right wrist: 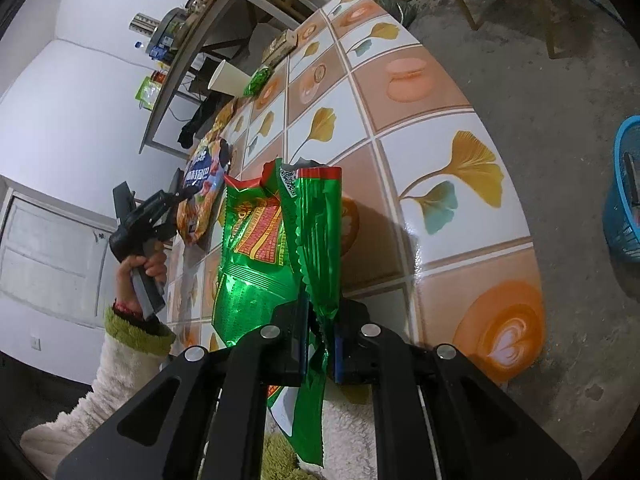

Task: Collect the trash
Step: 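Grasp the blue-and-pink Gouyer chip bag with the left gripper while the right gripper holds the green bag, then carry both chip bags over the blue wastebasket with both grippers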

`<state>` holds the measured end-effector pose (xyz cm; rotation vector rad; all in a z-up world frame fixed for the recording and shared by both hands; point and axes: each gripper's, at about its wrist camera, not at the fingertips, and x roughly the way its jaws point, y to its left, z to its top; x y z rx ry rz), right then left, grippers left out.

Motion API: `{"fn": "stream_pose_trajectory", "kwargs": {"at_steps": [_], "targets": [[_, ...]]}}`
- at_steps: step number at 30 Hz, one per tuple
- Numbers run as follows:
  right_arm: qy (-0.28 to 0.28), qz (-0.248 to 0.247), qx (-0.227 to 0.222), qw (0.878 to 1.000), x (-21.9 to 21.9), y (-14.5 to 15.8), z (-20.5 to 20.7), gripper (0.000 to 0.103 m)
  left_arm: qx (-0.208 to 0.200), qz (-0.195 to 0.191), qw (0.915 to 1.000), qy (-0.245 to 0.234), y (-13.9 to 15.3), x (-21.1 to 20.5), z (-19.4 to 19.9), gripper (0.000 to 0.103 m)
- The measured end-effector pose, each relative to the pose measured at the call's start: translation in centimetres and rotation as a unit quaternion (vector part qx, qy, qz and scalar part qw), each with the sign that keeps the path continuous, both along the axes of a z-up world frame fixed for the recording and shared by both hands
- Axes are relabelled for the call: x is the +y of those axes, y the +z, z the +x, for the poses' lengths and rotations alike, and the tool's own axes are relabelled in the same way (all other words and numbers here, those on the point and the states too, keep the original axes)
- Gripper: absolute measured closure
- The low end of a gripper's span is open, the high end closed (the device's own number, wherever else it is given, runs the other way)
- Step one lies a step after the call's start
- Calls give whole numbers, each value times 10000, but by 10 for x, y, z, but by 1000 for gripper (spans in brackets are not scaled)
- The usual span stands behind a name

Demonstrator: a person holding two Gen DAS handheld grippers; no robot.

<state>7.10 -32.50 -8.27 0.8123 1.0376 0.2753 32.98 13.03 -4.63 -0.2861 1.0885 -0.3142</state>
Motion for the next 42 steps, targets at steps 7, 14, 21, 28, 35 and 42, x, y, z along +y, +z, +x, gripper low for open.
{"fn": "stream_pose_trajectory", "kwargs": {"at_steps": [7, 14, 21, 28, 35, 42], "targets": [[-139, 104, -41, 9998, -7, 0, 0, 94, -29, -135, 9999, -92, 1, -11, -35, 50], [-339, 146, -125, 9992, -18, 2, -6, 94, -382, 266, 9988, -161, 13, -27, -85, 52], [-513, 320, -97, 9981, -25, -3, -12, 94, -678, 528, 9958, -321, 12, -51, -149, 52], [-574, 527, -91, 9969, -28, -8, -16, 90, -891, 735, 9932, -113, 19, -67, -178, 53], [-470, 697, 78, 9964, -24, -19, -9, 81, -1078, 1052, 9885, -102, 21, -82, -190, 54], [-450, 769, 95, 9960, -21, -26, -5, 82, -1176, 1210, 9856, -69, 23, -89, -195, 55]]}}
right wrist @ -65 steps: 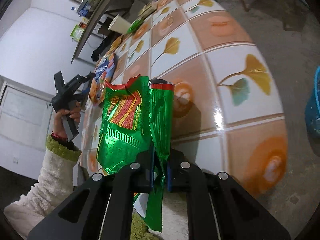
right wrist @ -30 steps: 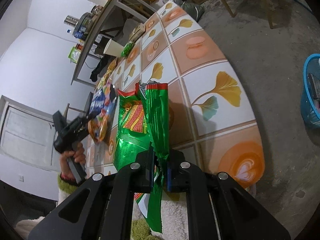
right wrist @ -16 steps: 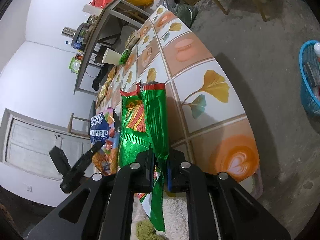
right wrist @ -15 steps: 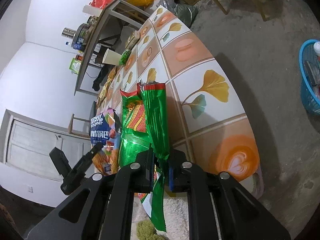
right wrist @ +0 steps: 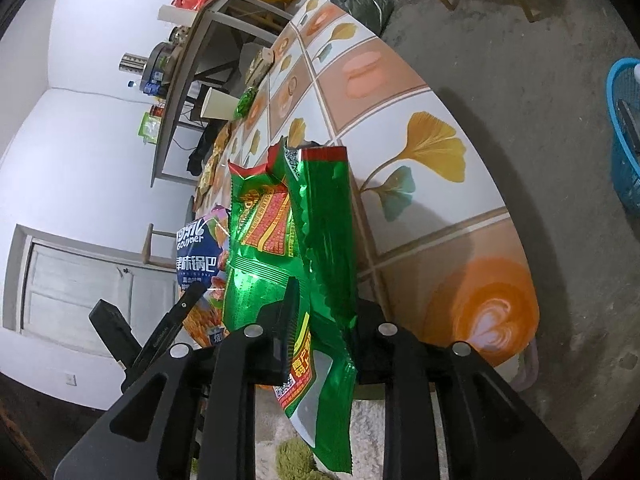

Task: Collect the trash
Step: 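Carry both chip bags over the blue wastebasket with both grippers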

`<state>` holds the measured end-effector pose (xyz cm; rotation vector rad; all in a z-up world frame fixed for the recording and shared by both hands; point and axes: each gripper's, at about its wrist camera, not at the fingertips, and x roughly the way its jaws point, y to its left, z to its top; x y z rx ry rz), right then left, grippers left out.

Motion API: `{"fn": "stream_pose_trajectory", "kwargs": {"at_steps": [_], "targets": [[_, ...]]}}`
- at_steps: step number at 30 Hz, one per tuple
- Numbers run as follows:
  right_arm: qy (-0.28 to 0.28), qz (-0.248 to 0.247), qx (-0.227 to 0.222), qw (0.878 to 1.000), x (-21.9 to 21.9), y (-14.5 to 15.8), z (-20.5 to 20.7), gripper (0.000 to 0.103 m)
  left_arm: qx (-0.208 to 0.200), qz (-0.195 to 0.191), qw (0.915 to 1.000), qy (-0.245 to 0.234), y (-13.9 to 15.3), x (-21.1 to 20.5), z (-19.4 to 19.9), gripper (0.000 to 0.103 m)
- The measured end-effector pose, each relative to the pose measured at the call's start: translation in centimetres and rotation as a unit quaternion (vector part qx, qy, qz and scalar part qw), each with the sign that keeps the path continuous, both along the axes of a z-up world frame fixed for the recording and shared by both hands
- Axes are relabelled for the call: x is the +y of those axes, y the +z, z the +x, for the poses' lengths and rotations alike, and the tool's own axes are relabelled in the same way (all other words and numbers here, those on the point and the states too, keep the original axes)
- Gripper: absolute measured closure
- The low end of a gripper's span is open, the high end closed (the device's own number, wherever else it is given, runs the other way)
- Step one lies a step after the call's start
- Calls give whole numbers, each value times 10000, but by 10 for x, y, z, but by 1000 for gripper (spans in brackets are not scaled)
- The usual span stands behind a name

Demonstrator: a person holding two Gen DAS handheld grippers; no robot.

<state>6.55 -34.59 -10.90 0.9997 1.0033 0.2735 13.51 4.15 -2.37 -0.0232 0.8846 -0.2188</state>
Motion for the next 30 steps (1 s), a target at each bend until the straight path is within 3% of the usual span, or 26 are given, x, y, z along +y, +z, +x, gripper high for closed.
{"fn": "stream_pose_trajectory", "kwargs": {"at_steps": [10, 24, 30], "targets": [[-27, 143, -76, 9999, -3, -3, -6, 96, -36, 16, 10000, 16, 0, -3, -2, 62], [-250, 324, -400, 9984, -24, 15, -17, 98, -190, -192, 9996, -37, 17, -5, -9, 69], [-698, 207, -873, 9935, -53, 48, -43, 98, -459, -445, 9973, -366, 46, -17, -10, 69]]}}
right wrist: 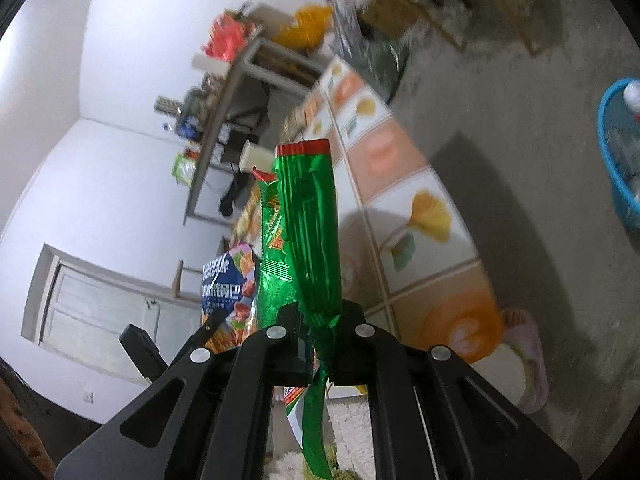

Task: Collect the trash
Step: 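Carry both chip bags over the blue wastebasket with both grippers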

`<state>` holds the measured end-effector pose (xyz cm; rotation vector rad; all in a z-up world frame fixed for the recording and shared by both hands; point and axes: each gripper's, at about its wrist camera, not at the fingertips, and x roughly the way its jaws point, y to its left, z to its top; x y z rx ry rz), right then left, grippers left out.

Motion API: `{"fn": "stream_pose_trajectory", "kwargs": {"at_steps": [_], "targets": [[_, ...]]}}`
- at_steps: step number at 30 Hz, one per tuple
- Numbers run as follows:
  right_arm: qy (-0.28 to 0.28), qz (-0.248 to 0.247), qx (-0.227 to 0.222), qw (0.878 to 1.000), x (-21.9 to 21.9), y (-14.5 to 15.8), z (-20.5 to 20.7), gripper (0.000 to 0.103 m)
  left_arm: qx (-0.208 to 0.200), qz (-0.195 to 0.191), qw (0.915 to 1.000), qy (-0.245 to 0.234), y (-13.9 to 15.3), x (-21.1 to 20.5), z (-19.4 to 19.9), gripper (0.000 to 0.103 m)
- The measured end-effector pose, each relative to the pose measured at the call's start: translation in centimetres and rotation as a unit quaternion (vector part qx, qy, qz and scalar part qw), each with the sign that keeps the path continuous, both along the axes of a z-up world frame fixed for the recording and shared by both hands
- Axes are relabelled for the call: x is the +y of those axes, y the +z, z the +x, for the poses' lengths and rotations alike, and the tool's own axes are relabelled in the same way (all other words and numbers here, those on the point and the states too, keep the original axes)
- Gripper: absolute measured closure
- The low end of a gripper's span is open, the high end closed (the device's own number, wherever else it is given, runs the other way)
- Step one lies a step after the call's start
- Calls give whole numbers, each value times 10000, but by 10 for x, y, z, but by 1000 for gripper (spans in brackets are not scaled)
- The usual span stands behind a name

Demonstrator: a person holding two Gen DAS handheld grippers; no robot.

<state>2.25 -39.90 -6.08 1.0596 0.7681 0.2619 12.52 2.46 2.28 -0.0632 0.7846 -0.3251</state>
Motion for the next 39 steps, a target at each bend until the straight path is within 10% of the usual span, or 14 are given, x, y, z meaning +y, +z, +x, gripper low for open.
{"fn": "stream_pose_trajectory", "kwargs": {"at_steps": [8, 20, 39], "targets": [[-1667, -115, -356, 9853, -94, 24, -100, 98, -224, -354, 9948, -929, 39, -67, 3, 69], [-3849, 181, -92, 9227, -186, -26, -248, 98, 267, -416, 9681, -2454, 29, -226, -17, 69], [-2847, 656, 1181, 9490, -288, -212, -122, 94, 959, 144, 9491, -2996, -24, -330, -11, 69]]}}
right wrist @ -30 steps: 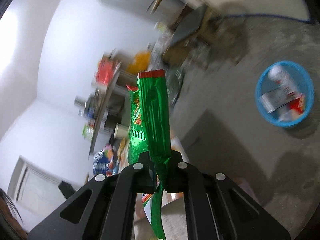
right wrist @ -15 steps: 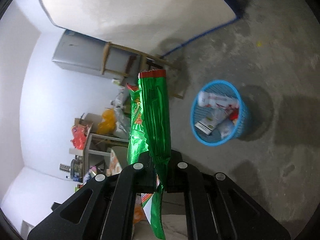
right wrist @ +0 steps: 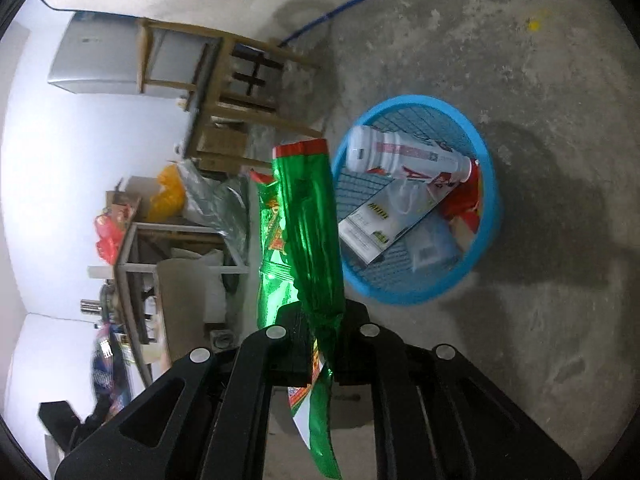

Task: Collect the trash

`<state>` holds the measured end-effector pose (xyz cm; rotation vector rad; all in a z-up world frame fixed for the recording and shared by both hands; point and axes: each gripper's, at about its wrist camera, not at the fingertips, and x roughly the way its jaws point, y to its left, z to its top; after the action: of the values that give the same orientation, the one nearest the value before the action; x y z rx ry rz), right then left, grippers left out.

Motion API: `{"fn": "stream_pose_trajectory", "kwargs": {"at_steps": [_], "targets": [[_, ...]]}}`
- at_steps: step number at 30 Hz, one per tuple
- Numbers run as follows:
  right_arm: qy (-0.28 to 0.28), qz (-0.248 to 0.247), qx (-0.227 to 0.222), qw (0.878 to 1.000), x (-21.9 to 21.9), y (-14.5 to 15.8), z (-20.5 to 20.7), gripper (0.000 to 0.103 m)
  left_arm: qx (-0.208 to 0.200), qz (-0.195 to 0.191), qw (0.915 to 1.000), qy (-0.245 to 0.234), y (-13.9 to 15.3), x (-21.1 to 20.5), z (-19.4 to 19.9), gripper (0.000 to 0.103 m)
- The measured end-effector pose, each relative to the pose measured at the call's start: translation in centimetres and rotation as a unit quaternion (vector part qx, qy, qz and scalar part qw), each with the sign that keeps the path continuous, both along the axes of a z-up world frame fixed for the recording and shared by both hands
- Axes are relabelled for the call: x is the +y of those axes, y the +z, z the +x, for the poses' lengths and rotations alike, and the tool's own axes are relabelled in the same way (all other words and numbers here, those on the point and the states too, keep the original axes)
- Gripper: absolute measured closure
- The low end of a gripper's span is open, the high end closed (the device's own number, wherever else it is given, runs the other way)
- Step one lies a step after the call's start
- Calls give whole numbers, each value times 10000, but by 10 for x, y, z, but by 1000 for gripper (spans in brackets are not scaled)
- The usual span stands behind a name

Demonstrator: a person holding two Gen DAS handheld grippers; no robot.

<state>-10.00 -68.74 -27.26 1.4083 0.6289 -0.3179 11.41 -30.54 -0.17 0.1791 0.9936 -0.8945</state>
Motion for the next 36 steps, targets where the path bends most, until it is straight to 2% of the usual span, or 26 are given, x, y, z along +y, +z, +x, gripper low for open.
{"fn": "stream_pose_trajectory", "kwargs": {"at_steps": [2, 3, 4, 7, 9, 12, 16, 19, 21, 23, 26, 30, 33, 36], "targets": [[120, -123, 208, 9996, -9, -21, 11, 87, 94, 73, 9999, -87, -8, -13, 0, 69], [169, -276, 497, 9982, -17, -38, 17, 78, 149, 107, 9997, -128, -13, -20, 0, 69], [115, -291, 675, 9972, -23, -52, 18, 73, 223, 145, 9995, -160, -17, -27, 1, 69], [-96, -147, 905, 9957, -36, -77, 13, 66, 552, 218, 9979, -255, -31, -50, 6, 69], [-226, -243, 1011, 9943, -38, -83, 9, 60, 761, 242, 9963, -329, -41, -67, 9, 69], [-516, -455, 1081, 9918, -42, -82, -7, 56, 1046, 304, 9930, -451, -58, -99, 10, 69], [-1068, -603, 994, 9875, -40, -71, -51, 55, 1302, 488, 9883, -626, -86, -146, 7, 69], [-1285, -623, 906, 9856, -26, -59, -87, 55, 1380, 773, 9843, -787, -113, -187, 4, 68], [-1362, -608, 953, 9842, -14, -55, -110, 55, 1478, 874, 9818, -806, -131, -211, 4, 60], [-1416, -564, 998, 9833, -4, -55, -129, 54, 1646, 952, 9790, -735, -153, -233, 7, 29], [-1469, -468, 1207, 9806, 14, -54, -158, 54, 1584, 1174, 9795, -421, -168, -240, 8, 27], [-1528, -439, 1332, 9782, 30, -51, -183, 54, 1638, 970, 9809, -409, -155, -223, 4, 27], [-1514, -472, 1358, 9780, 35, -45, -183, 54, 1455, 746, 9855, -449, -127, -201, 3, 27], [-1298, -807, 1272, 9800, 41, -20, -168, 54, 1218, 425, 9905, -467, -84, -169, 2, 27]]}}
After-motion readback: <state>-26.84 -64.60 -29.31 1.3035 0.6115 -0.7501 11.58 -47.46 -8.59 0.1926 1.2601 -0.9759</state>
